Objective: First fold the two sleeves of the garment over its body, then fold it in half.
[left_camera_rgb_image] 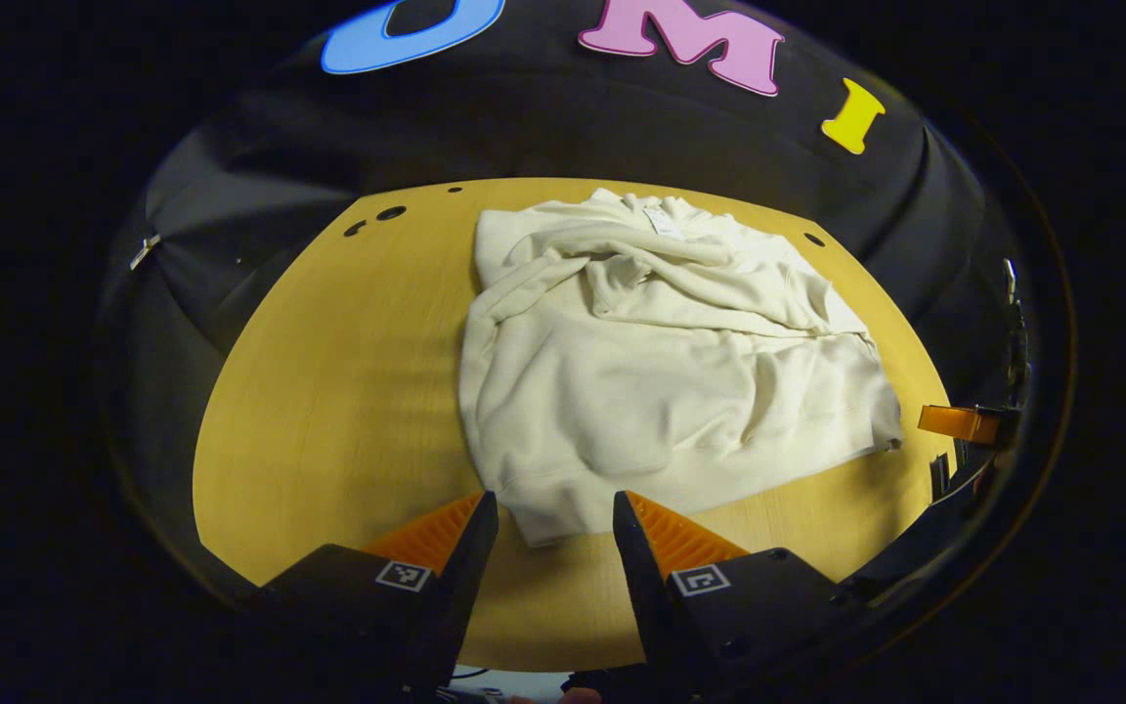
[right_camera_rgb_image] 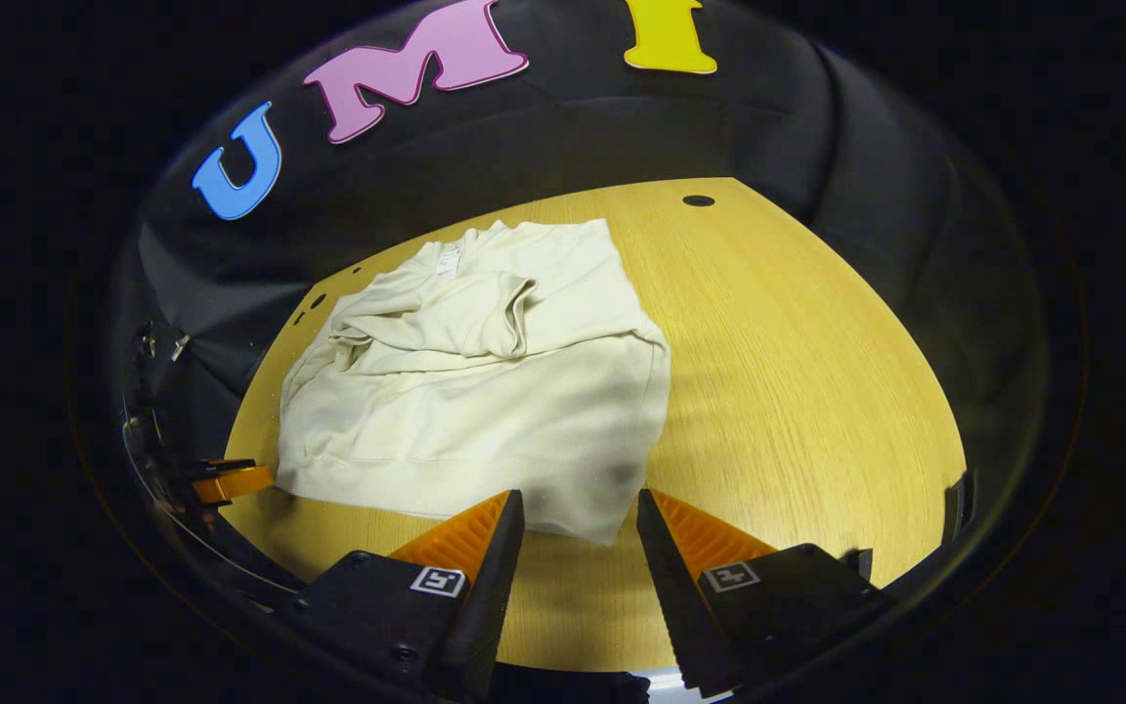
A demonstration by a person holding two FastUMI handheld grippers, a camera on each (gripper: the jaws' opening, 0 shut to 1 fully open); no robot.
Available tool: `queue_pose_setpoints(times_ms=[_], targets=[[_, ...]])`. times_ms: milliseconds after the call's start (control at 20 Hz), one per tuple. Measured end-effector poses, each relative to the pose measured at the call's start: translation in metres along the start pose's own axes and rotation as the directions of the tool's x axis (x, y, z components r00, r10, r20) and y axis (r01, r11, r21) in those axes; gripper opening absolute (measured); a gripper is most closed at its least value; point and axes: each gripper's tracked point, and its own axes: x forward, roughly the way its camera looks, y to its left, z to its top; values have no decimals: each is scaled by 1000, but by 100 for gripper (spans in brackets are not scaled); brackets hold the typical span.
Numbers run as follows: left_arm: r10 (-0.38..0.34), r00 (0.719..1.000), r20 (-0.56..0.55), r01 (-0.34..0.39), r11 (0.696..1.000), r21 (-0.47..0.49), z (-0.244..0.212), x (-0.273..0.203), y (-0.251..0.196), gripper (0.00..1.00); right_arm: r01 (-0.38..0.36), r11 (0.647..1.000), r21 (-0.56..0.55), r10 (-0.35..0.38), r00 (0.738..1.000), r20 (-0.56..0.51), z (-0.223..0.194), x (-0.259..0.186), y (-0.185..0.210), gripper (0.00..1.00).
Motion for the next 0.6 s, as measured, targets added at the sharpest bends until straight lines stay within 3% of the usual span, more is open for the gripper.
queue_pose_setpoints(times_ms=[600], targets=[[-60, 996, -64, 55, 996, -72, -13, 15, -10, 74, 17, 999, 32, -15, 997, -77, -23, 20, 1, 72]])
